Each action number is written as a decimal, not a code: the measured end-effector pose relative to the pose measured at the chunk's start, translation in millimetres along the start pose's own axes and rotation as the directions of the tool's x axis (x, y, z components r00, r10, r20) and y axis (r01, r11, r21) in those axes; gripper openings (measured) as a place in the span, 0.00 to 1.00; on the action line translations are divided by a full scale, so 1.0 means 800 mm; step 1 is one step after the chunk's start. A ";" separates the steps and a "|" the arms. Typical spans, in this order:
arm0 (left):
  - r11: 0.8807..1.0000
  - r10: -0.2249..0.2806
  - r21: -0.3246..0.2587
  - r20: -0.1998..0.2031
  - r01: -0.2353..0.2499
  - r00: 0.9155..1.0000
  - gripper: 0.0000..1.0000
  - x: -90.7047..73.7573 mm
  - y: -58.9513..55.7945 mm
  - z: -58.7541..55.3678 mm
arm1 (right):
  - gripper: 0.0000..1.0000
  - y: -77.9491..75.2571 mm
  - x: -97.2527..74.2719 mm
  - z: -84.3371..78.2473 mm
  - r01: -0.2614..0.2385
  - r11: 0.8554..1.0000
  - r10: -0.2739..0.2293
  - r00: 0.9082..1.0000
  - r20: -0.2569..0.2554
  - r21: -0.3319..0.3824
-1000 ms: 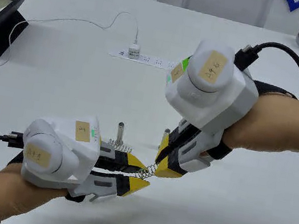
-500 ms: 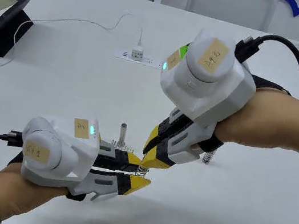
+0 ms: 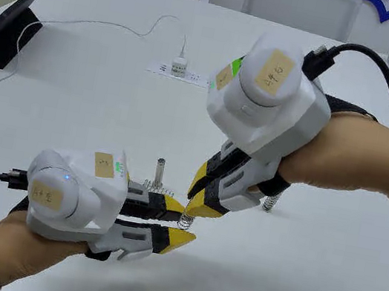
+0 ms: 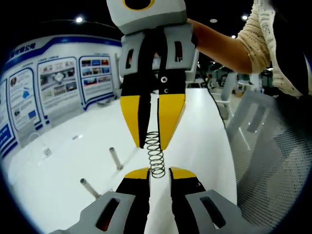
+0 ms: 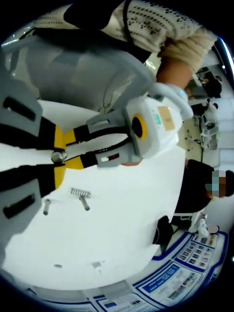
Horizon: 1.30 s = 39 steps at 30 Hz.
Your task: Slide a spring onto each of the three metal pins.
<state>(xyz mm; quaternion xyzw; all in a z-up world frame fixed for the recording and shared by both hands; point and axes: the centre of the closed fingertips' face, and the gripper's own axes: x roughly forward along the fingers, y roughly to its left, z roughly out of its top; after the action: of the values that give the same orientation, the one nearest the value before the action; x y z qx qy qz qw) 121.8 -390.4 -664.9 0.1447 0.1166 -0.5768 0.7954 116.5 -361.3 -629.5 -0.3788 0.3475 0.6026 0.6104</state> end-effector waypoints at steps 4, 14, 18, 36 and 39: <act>1.000 0.023 -0.022 0.010 -0.023 1.000 0.20 -0.006 0.009 -0.001 | 0.11 -0.005 -0.003 -0.001 0.008 1.000 -0.008 1.000 -0.003 0.005; 0.993 0.091 -0.074 0.023 -0.089 0.996 0.32 -0.025 0.027 -0.007 | 0.11 -0.016 -0.009 -0.005 0.030 0.999 -0.030 1.000 -0.008 0.022; 0.989 0.117 -0.093 0.027 -0.114 0.993 0.37 -0.033 0.032 -0.010 | 0.11 -0.022 -0.012 -0.010 0.042 0.999 -0.042 0.999 -0.013 0.032; 0.963 0.228 -0.154 0.018 -0.222 0.974 0.53 -0.064 0.061 -0.023 | 0.11 -0.062 -0.034 -0.031 0.113 0.991 -0.110 0.993 -0.037 0.071; 0.960 0.237 -0.160 0.014 -0.232 0.971 0.54 -0.067 0.062 -0.026 | 0.11 -0.071 -0.036 -0.036 0.128 0.989 -0.125 0.991 -0.047 0.073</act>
<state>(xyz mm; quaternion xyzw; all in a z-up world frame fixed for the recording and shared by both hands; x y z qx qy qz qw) 151.9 -320.7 -660.7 0.0846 0.1308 -0.4700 0.8688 173.0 -399.3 -615.1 -0.3893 0.3584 0.5409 0.6538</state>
